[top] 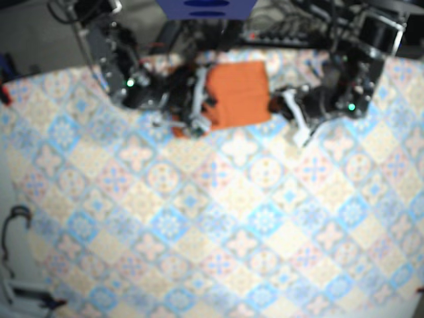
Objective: Fold the T-shirt properly
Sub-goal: 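Lift the held end and fold it toward the left gripper, then lower the folded end onto the shirt stack with the right gripper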
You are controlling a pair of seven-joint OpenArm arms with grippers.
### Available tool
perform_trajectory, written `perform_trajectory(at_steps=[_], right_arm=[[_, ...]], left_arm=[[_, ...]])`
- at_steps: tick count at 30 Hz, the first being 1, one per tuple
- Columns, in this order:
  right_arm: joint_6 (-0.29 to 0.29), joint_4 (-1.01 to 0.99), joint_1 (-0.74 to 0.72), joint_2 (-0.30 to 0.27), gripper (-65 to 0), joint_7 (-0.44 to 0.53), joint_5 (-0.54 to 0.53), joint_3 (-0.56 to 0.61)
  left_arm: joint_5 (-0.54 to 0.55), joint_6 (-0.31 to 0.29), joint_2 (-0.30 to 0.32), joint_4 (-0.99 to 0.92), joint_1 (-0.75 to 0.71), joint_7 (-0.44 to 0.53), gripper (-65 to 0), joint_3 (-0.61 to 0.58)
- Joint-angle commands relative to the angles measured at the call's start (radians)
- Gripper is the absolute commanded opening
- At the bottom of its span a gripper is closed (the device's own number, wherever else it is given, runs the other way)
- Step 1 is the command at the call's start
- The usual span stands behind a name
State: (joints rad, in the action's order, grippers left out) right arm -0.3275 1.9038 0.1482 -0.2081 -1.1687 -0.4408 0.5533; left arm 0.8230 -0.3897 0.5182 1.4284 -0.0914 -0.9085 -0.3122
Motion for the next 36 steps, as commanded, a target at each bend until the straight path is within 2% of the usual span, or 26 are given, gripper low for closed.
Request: perform_trajectory(at_steps=[1,7,15,21,24,31,36], right_arm=[[-0.005,0.021,-0.022,-0.001,-65.0,0.017,0.0,0.018],[-0.005,0.02,-0.062,0.002,-65.0,-0.006,0.122,0.124],[-0.005,0.015,-0.088,0.002,-65.0,-0.007,0.149,0.164],[-0.005,0.018,-0.108,0.014,-65.0,-0.007,0.308,0.278],[-0.005,0.016,-0.121,0.026,-65.0,-0.038,0.354,0.301],[-0.005,0.013,-0.151,0.052,-65.0,-0.055,0.4,0.354],[-0.005,0.012,-0.151,0.08,-65.0,-0.055,0.409,0.353]], left_arm=[[0.003,-0.005,0.015,0.012,0.011,0.009,-37.8,0.008],[-0.043,-0.005,0.015,0.012,0.011,0.009,-37.8,0.006],[-0.06,-0.005,0.015,0.012,0.011,0.009,-37.8,0.006],[-0.075,-0.005,0.013,0.012,0.011,0.009,-37.8,0.006],[-0.075,-0.005,0.013,0.012,0.011,0.009,-37.8,0.006],[-0.075,-0.005,0.013,0.012,0.009,0.009,-37.8,0.006],[-0.075,-0.004,0.013,0.012,0.009,0.007,-37.8,0.006]])
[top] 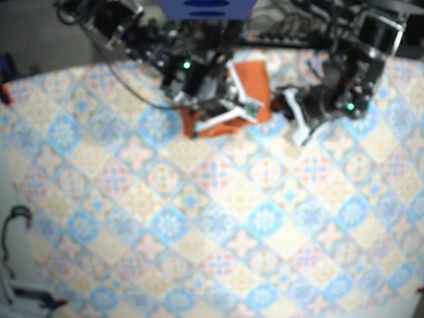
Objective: Fold the T-shirt properly
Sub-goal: 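Lower the folded end onto the shirt stack with the right gripper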
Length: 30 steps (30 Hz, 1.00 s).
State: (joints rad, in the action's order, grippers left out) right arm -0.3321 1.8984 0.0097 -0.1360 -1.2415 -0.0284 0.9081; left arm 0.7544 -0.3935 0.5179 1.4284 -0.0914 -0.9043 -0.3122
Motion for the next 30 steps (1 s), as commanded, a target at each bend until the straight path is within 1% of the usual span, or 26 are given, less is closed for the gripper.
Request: perform_trajectory(at_steps=[1,25,27,29,30], right_arm=[[0.0,0.017,-0.012,0.008,-65.0,0.018,-0.003,-0.002],[0.0,0.017,-0.012,0.008,-65.0,0.03,0.0,-0.008],[0.0,0.017,-0.014,0.008,-65.0,0.045,0.0,-0.008],[0.0,0.017,-0.014,0.019,-65.0,0.081,0.0,-0.002],[0.0,0.016,-0.012,0.039,-65.0,0.088,-0.002,-0.001]], left_arm=[[-0.006,0.0,0.014,0.012,0.009,0.003,-37.8,0.006],[-0.006,0.0,0.014,0.012,0.009,0.004,-37.8,0.006],[-0.006,0.0,0.014,0.012,0.009,0.004,-37.8,0.006],[-0.006,0.0,0.015,0.012,0.009,0.004,-37.8,0.006],[-0.006,0.0,0.015,0.012,0.009,0.004,-37.8,0.006]])
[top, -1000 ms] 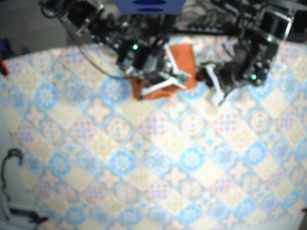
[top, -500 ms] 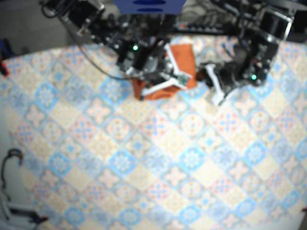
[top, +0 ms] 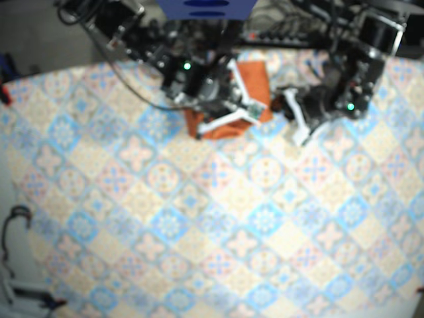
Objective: Fold the T-shirt properly
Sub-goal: 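Lower the folded end onto the shirt stack with the right gripper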
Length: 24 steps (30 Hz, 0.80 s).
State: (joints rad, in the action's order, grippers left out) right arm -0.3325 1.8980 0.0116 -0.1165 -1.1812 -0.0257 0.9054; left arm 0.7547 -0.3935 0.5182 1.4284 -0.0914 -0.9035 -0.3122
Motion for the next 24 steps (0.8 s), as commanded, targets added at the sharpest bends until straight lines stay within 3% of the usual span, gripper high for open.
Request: perform_trajectory(at_steps=[1,24], right_arm=[[0.0,0.011,-0.014,0.028,-65.0,0.028,-0.004,0.002],[0.0,-0.117,-0.014,0.03,-64.7,0.111,-0.004,0.004]], left_arm=[[-0.007,0.0,0.015,0.012,0.009,0.004,-37.8,0.006],[-0.007,-0.002,0.018,0.012,-0.005,0.004,-37.8,0.009]])
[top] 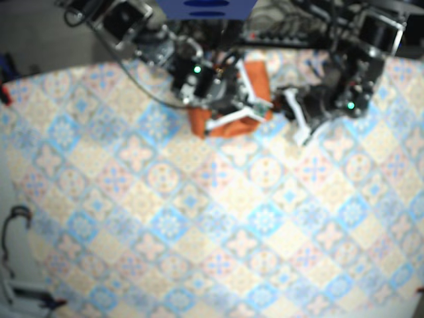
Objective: Fold the T-shirt properly
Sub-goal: 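Lower the folded end onto the shirt stack with the right gripper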
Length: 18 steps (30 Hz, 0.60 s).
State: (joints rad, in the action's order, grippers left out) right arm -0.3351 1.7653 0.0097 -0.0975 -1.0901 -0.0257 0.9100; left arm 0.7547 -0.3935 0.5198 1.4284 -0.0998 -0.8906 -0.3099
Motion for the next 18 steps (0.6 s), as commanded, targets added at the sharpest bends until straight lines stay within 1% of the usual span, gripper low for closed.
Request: perform_trajectory(at_steps=[1,3,5,11,14,18], right_arm=[[0.003,0.015,-0.012,0.011,-64.7,0.02,-0.004,-0.002],[0.003,0.015,-0.012,0.011,-64.4,0.02,-0.004,-0.002],[0.003,0.015,-0.012,0.011,-62.4,0.02,-0.004,-0.006],[0.003,0.015,-0.01,0.011,-52.4,0.02,-0.004,-0.009],[0.003,0.015,-0.01,0.011,-50.3,0.02,-0.004,-0.009],[0.003,0.015,-0.01,0.011,-49.2,0.02,-0.004,-0.007]], left_arm=[[-0.007,-0.002,0.016,0.012,0.004,-0.009,-37.8,0.007],[-0.007,-0.002,0.016,0.012,0.004,-0.009,-37.8,0.007],[-0.007,-0.002,0.016,0.012,0.004,-0.009,-37.8,0.007],[-0.007,-0.002,0.016,0.012,0.004,-0.009,-37.8,0.007],[-0.007,-0.002,0.016,0.012,0.004,-0.009,-37.8,0.007],[-0.007,-0.002,0.016,0.012,0.004,-0.009,-37.8,0.007]])
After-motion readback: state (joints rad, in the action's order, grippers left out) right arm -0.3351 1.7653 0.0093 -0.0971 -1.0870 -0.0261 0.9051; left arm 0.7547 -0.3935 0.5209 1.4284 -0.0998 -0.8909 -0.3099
